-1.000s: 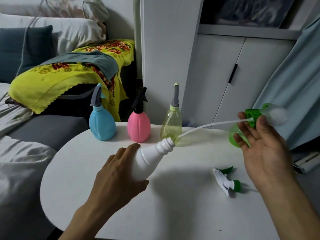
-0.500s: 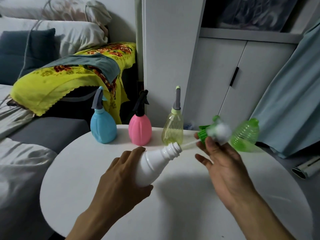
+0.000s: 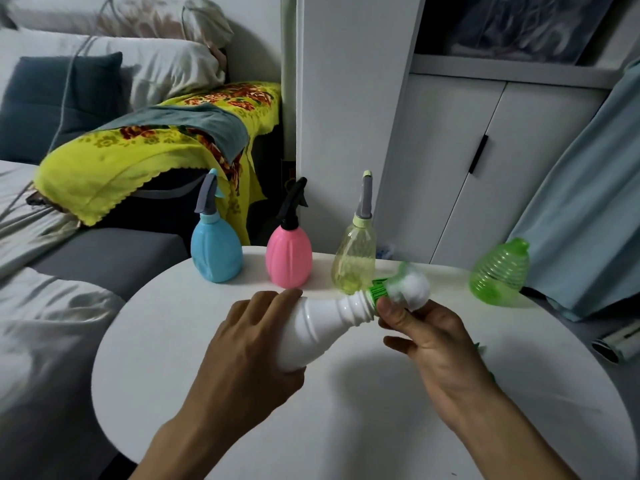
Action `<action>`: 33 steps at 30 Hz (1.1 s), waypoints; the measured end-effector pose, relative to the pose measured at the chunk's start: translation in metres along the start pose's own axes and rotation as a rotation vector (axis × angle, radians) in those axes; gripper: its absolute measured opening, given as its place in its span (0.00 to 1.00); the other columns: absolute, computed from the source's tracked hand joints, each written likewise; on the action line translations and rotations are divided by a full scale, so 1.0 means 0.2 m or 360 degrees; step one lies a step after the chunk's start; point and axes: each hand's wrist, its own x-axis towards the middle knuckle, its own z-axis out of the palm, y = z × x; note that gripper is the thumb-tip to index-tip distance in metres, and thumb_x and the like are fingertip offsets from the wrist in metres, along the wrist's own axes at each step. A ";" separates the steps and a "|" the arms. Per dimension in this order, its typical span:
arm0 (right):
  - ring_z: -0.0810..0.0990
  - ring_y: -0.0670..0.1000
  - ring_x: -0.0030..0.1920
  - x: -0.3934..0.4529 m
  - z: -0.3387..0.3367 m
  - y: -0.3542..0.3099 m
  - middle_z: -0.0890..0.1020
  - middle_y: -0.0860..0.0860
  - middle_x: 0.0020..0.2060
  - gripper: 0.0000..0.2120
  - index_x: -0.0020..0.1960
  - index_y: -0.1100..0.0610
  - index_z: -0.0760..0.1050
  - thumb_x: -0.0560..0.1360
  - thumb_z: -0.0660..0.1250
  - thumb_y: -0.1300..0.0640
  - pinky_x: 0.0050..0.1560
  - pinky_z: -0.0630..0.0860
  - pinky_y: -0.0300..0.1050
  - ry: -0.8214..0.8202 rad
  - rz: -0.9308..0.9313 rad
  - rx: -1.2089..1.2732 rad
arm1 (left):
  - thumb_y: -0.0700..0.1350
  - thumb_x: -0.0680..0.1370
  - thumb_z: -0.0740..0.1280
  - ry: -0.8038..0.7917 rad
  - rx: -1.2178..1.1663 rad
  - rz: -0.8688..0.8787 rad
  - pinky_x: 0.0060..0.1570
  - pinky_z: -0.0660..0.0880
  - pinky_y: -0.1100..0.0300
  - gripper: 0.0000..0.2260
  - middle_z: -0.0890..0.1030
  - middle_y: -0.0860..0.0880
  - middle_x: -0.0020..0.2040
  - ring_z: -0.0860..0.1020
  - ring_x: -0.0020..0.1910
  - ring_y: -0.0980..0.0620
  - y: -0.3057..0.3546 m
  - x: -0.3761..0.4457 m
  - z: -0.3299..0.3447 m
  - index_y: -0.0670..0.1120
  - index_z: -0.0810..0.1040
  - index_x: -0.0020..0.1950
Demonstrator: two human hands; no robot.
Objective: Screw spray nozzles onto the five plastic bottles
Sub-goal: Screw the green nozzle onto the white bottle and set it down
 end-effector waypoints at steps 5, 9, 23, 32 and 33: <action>0.83 0.45 0.50 0.01 -0.06 -0.02 0.86 0.44 0.49 0.35 0.59 0.44 0.78 0.54 0.78 0.36 0.48 0.78 0.48 0.0095 0.0031 -0.0320 | 0.49 0.59 0.80 -0.0016 0.0044 0.0156 0.44 0.78 0.51 0.38 0.76 0.52 0.57 0.74 0.51 0.47 -0.02 0.02 0.00 0.51 0.71 0.68; 0.78 0.38 0.59 0.01 -0.08 -0.02 0.81 0.36 0.59 0.39 0.68 0.32 0.66 0.59 0.71 0.27 0.54 0.72 0.36 -0.0045 -0.0155 -0.0595 | 0.51 0.59 0.80 -0.0011 -0.0028 0.0081 0.43 0.78 0.54 0.39 0.77 0.53 0.56 0.76 0.49 0.48 -0.03 0.01 -0.01 0.53 0.70 0.67; 0.81 0.46 0.48 -0.02 -0.14 -0.10 0.83 0.41 0.46 0.16 0.53 0.42 0.78 0.68 0.71 0.37 0.44 0.77 0.43 -0.0242 -0.0868 -0.1318 | 0.51 0.59 0.80 -0.0117 0.0006 0.0152 0.44 0.78 0.55 0.39 0.77 0.53 0.56 0.76 0.49 0.49 -0.05 0.00 -0.05 0.55 0.68 0.67; 0.81 0.46 0.45 0.00 -0.20 -0.08 0.82 0.41 0.45 0.15 0.51 0.45 0.75 0.67 0.74 0.45 0.44 0.78 0.44 -0.0544 -0.0652 -0.1326 | 0.51 0.61 0.79 -0.0275 0.0191 0.0248 0.44 0.79 0.50 0.37 0.78 0.51 0.58 0.76 0.51 0.45 -0.03 0.00 -0.04 0.51 0.71 0.68; 0.81 0.46 0.45 0.00 -0.19 -0.07 0.81 0.41 0.46 0.15 0.51 0.45 0.74 0.67 0.73 0.45 0.43 0.77 0.42 -0.0537 -0.0665 -0.1324 | 0.51 0.61 0.79 -0.0274 0.0189 0.0242 0.44 0.79 0.50 0.37 0.78 0.50 0.58 0.76 0.50 0.45 -0.03 0.00 -0.04 0.51 0.71 0.68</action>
